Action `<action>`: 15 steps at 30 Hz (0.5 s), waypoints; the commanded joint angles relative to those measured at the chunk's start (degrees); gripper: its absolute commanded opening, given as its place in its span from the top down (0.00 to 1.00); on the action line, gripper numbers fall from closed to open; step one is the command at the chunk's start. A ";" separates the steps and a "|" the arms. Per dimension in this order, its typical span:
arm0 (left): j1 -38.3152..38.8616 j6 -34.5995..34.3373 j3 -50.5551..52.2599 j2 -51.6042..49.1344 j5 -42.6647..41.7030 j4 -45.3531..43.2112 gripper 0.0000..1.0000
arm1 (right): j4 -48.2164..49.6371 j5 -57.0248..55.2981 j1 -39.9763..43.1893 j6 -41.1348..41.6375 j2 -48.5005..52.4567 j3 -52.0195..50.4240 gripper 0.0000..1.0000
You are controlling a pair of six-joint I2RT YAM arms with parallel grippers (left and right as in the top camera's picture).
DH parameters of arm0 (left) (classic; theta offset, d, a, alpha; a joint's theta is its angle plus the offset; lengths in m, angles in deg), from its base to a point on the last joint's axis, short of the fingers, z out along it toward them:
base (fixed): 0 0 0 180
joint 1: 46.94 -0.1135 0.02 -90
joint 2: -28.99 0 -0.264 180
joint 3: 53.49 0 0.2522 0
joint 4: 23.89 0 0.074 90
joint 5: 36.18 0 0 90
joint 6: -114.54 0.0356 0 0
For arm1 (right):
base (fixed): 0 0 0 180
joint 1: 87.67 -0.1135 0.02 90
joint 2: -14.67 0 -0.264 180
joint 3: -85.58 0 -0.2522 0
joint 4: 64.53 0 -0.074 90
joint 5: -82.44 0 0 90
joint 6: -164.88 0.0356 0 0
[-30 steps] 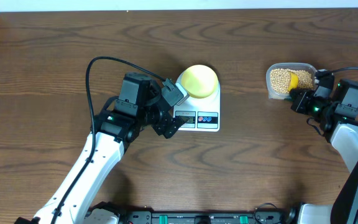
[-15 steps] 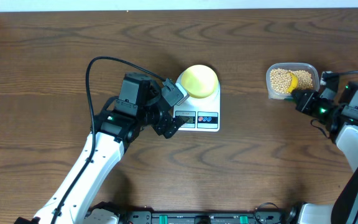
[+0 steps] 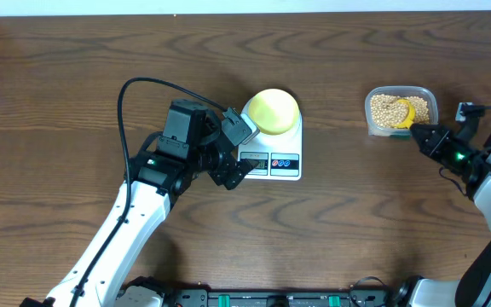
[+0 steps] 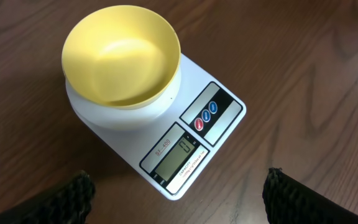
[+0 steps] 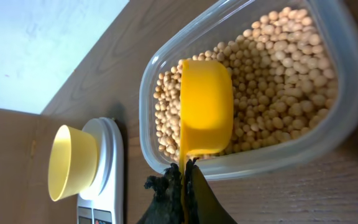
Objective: Scoop item into bowl and weigh 50g on scale
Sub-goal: 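Drag the scoop through the soybeans and lift it filled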
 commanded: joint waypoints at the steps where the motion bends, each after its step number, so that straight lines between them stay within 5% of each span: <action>1: -0.28 0.13 0.11 0.24 0.35 0.22 0.11 | 0.22 3.02 0.98 2.03 0.48 0.66 0.99; 15: -0.28 0.11 0.11 0.24 0.35 0.22 0.11 | 6.36 7.23 2.64 7.48 0.48 0.66 0.99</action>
